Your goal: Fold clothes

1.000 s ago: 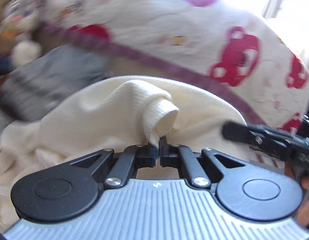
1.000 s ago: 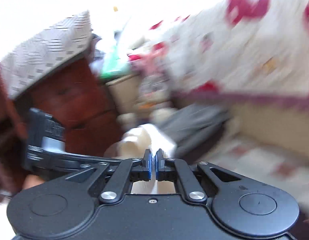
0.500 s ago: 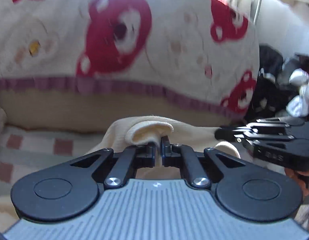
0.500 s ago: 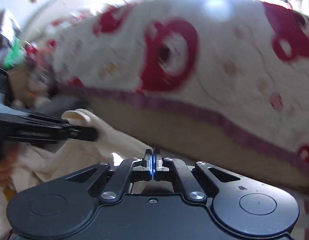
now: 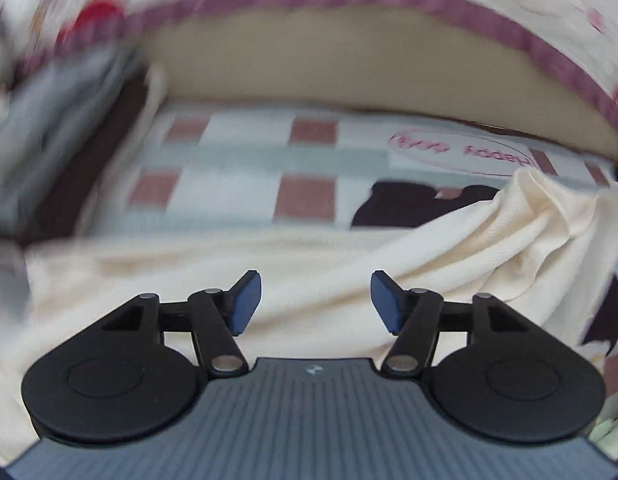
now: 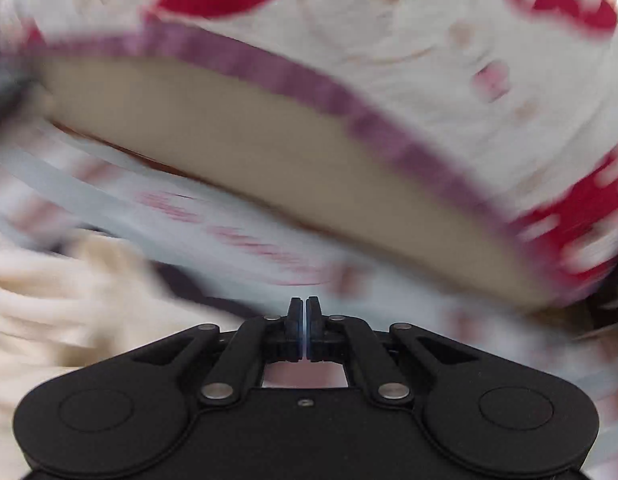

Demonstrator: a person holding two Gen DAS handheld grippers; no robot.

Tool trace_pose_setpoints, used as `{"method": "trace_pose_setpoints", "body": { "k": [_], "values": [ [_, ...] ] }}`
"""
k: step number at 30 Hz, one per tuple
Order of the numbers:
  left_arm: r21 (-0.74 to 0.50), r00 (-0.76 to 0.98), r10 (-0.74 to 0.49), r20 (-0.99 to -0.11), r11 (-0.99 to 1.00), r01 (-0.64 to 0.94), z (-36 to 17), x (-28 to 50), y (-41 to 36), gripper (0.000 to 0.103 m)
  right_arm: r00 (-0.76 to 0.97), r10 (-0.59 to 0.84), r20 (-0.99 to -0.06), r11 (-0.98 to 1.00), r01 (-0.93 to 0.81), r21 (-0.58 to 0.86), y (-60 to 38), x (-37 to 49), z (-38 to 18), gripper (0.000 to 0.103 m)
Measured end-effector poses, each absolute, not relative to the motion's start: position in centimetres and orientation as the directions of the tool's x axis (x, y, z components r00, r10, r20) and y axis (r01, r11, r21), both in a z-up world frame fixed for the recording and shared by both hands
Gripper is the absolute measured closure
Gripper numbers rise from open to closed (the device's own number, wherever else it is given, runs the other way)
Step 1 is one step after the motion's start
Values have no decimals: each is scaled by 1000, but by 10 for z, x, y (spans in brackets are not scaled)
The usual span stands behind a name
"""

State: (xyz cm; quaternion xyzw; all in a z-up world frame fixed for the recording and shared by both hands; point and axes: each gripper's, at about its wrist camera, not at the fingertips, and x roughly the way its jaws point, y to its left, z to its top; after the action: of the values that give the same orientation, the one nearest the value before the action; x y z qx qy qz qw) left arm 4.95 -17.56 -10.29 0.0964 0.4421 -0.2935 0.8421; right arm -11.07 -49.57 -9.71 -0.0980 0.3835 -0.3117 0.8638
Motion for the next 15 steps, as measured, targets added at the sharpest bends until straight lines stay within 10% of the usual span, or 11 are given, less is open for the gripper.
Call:
{"method": "trace_pose_setpoints", "body": {
  "k": [3, 8, 12, 15],
  "values": [
    [-173, 350, -390, -852, 840, 514, -123, 63, -162, 43, 440, -711, -549, 703, 467, -536, -494, -112, -106, 91],
    [-169, 347, -390, -853, 835, 524, -131, 64, -164, 43, 602, -246, -760, 909, 415, 35, -501, -122, -98, 56],
    [-92, 383, -313, -869, 863, 498, -137, 72, -175, 43, 644, 72, -762, 873, 328, 360, -494, -113, -115, 50],
    [-52, 385, -261, -885, 878, 475, -138, 76, -180, 35, 666, 164, -727, 775, 369, 513, -492, -111, -140, 25]
  ]
}}
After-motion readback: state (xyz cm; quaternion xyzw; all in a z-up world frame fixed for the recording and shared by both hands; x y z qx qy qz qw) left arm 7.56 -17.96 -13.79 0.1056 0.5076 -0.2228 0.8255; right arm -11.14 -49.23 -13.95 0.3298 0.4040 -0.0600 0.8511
